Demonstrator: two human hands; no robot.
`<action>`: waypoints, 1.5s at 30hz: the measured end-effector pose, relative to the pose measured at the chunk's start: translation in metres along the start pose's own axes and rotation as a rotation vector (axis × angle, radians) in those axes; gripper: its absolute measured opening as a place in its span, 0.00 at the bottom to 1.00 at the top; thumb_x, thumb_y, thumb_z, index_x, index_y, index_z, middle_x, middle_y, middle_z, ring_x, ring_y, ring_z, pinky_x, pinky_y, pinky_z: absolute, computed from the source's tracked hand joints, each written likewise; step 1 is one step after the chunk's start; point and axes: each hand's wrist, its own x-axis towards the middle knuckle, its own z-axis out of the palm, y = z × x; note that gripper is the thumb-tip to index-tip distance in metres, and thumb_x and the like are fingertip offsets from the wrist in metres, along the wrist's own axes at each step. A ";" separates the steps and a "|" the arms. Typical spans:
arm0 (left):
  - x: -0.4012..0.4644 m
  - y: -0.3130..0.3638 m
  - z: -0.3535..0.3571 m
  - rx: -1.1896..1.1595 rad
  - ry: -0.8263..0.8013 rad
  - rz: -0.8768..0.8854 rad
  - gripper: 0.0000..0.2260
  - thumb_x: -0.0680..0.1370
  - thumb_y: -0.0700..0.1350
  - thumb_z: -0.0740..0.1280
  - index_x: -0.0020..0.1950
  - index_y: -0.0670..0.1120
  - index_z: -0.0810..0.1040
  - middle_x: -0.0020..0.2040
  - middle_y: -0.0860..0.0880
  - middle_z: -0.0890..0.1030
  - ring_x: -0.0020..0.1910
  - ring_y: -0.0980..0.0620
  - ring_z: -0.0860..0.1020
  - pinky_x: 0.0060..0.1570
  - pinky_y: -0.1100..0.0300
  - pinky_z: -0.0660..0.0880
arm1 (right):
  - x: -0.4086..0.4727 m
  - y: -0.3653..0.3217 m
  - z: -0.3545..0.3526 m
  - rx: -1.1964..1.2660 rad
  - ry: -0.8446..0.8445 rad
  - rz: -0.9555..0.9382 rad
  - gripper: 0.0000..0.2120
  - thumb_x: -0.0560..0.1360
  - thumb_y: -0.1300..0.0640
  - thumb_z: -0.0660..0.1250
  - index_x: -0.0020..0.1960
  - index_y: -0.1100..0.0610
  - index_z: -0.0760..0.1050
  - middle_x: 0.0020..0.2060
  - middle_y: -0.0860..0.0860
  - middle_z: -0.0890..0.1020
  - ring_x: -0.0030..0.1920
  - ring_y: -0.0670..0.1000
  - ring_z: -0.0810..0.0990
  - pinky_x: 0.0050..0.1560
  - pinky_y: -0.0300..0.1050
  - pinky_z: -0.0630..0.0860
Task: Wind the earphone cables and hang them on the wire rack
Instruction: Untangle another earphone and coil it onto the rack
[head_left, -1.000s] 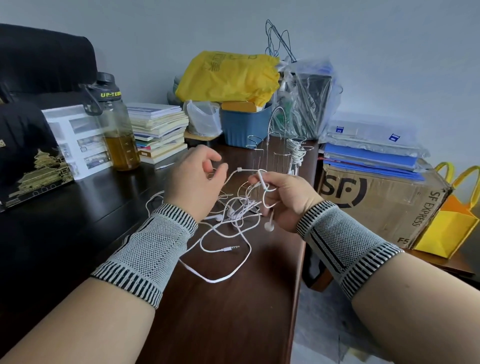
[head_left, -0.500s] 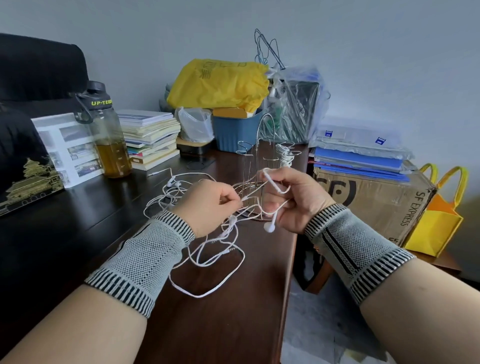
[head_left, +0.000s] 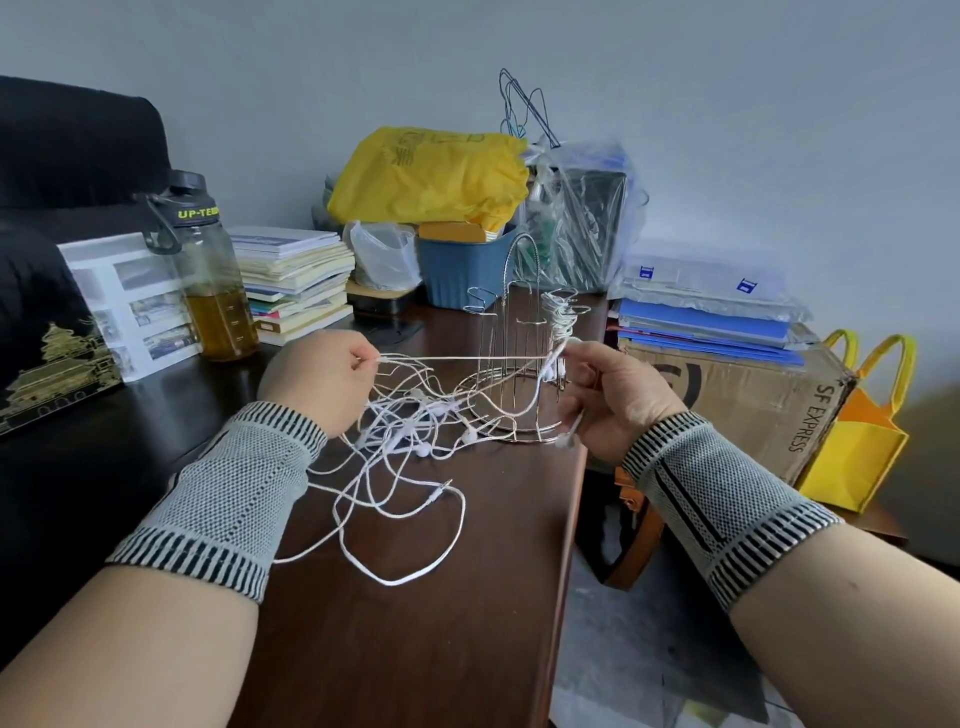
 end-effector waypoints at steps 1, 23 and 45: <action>0.001 -0.001 0.000 -0.006 0.016 -0.006 0.08 0.80 0.47 0.63 0.50 0.52 0.82 0.48 0.50 0.83 0.46 0.48 0.80 0.47 0.53 0.78 | 0.001 -0.001 0.000 0.010 0.016 -0.014 0.08 0.75 0.59 0.68 0.38 0.56 0.75 0.25 0.47 0.64 0.17 0.45 0.62 0.22 0.36 0.62; -0.018 0.022 0.043 -0.294 -0.254 0.088 0.06 0.77 0.45 0.67 0.46 0.57 0.80 0.41 0.61 0.78 0.39 0.61 0.77 0.38 0.64 0.71 | 0.006 0.005 0.021 -0.086 -0.164 -0.080 0.11 0.74 0.61 0.60 0.34 0.57 0.73 0.36 0.54 0.83 0.30 0.47 0.76 0.32 0.39 0.70; -0.017 0.017 0.068 0.140 -0.226 0.206 0.10 0.79 0.58 0.65 0.51 0.56 0.84 0.47 0.52 0.80 0.50 0.49 0.78 0.46 0.58 0.72 | 0.028 0.035 0.032 -1.297 -0.148 -0.122 0.07 0.71 0.54 0.74 0.43 0.58 0.84 0.29 0.48 0.79 0.30 0.44 0.74 0.30 0.33 0.71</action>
